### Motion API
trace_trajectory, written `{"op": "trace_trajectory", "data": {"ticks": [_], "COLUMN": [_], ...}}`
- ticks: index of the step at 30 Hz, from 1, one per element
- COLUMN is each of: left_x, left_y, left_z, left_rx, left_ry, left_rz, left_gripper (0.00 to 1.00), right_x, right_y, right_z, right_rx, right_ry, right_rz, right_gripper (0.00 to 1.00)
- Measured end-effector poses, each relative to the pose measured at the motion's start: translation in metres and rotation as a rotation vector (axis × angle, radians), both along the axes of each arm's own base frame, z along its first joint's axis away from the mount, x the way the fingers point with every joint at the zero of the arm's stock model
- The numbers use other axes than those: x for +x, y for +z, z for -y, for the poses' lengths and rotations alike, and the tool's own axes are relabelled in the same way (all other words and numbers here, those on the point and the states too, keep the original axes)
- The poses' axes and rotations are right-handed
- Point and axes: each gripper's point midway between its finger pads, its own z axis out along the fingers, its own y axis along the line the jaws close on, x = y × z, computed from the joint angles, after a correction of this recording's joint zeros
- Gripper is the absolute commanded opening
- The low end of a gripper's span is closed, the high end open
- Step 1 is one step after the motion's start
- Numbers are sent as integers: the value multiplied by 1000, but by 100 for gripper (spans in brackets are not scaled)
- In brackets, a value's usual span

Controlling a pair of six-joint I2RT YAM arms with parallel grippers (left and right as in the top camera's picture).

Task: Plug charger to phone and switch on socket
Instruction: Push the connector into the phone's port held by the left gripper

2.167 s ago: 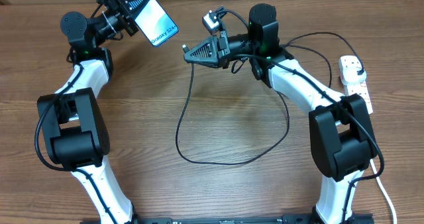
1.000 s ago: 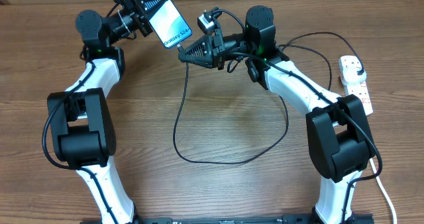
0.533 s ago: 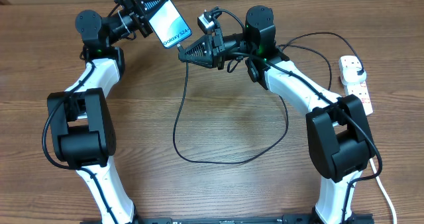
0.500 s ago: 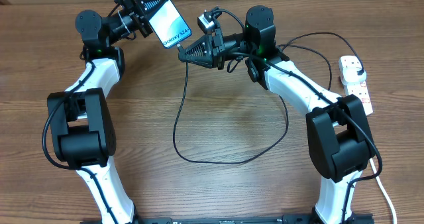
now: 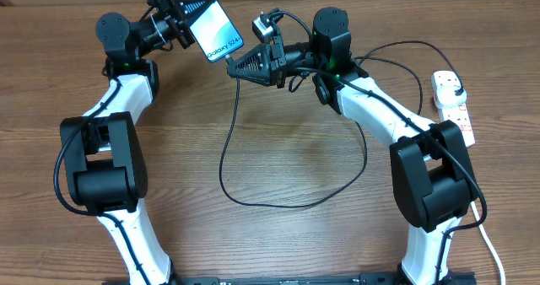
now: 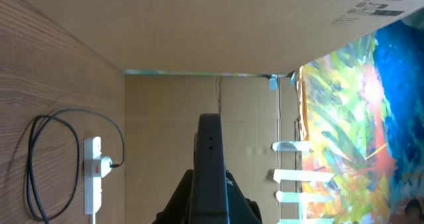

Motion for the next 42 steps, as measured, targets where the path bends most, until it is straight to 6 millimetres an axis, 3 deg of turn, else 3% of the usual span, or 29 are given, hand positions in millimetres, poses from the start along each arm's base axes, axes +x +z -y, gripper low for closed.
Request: {"op": "trace_trajectory", "data": {"ticks": [42], "left_x": [-3], "left_y": [-1], "left_z": [1], "left_rx": [9], "left_ry": [-18], "left_rz": [3], "left_gripper": [4], "right_x": [3], "right_y": [-3], "right_z": [0], "right_rx": [-9], "right_ry": [-17], "right_rz": [-21], "right_gripper": [4]}}
